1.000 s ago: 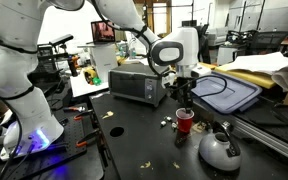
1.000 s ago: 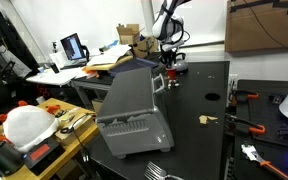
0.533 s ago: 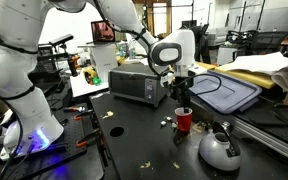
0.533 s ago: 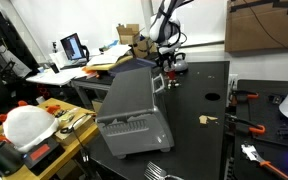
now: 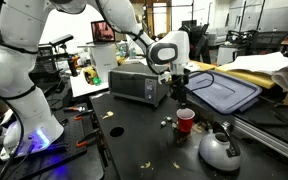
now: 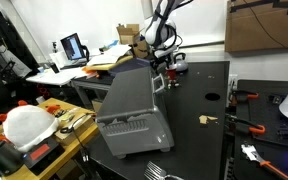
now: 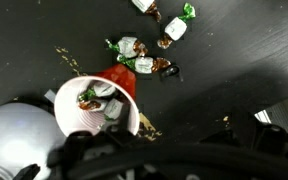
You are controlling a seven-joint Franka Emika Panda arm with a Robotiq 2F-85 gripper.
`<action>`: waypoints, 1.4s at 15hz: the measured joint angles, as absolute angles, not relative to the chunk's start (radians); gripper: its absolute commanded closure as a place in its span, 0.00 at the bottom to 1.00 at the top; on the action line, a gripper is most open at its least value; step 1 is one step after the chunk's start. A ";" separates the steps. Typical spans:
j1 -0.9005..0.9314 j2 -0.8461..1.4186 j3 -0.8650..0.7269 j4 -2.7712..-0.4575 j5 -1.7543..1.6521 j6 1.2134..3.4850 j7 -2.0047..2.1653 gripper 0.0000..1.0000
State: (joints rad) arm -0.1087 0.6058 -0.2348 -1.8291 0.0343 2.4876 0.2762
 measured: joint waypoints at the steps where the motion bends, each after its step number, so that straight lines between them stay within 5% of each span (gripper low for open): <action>1: -0.097 0.600 -0.251 -1.829 0.016 2.488 0.308 0.00; 9: 0.036 0.499 -0.407 -1.878 -0.209 2.487 0.598 0.00; 21: -0.083 0.287 -0.252 -2.187 -0.147 2.522 0.251 0.00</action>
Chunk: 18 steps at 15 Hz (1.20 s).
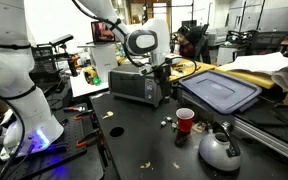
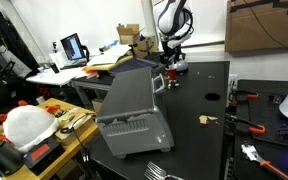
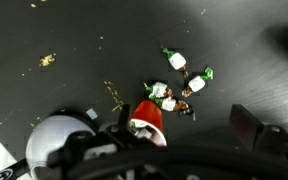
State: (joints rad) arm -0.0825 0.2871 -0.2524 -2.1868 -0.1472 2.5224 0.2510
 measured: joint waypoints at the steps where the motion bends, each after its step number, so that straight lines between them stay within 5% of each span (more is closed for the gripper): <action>1: -0.100 0.268 -0.236 -2.220 -0.122 2.523 0.198 0.00; 18: -0.120 0.158 -0.111 -2.502 0.051 2.606 -0.030 0.00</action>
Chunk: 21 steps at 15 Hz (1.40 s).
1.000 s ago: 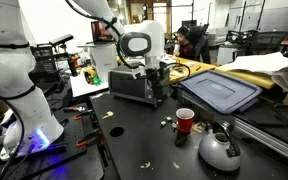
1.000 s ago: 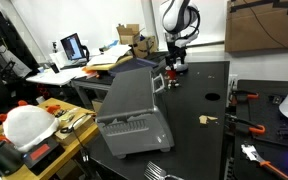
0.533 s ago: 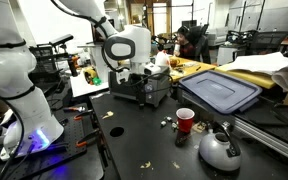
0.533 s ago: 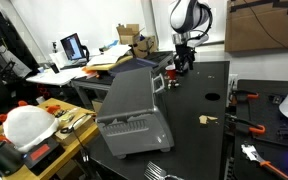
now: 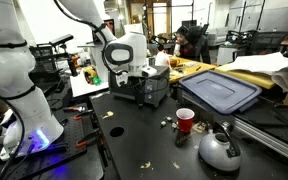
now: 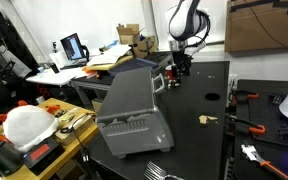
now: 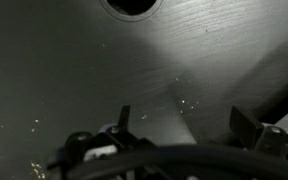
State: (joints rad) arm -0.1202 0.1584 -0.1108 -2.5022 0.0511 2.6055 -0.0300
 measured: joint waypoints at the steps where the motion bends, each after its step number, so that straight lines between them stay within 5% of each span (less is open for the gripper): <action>1: -0.120 0.196 -0.108 -2.482 0.056 2.622 -0.030 0.00; 9: -0.138 0.536 -0.127 -2.212 0.064 2.651 0.009 0.00; 21: -0.172 0.564 -0.153 -2.164 0.054 2.639 0.007 0.00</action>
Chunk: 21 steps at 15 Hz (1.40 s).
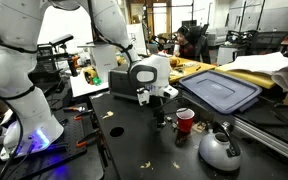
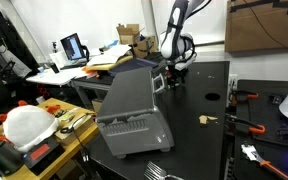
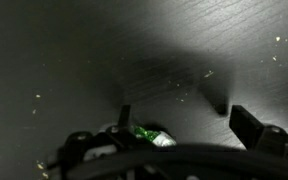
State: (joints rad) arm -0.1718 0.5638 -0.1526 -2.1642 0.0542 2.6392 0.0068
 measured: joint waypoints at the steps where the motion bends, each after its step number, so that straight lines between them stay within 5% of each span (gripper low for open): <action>1: -0.172 0.564 -0.153 -2.164 0.054 2.639 0.007 0.00; 15: -0.173 0.628 -0.172 -2.079 -0.021 2.641 -0.004 0.00; 16: -0.178 0.634 -0.167 -2.071 -0.022 2.641 -0.022 0.25; 21: -0.260 0.649 -0.096 -2.030 -0.012 2.619 -0.151 0.57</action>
State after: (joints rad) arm -0.2603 0.6489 -0.0959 -2.0304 -0.0118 2.6188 -0.1512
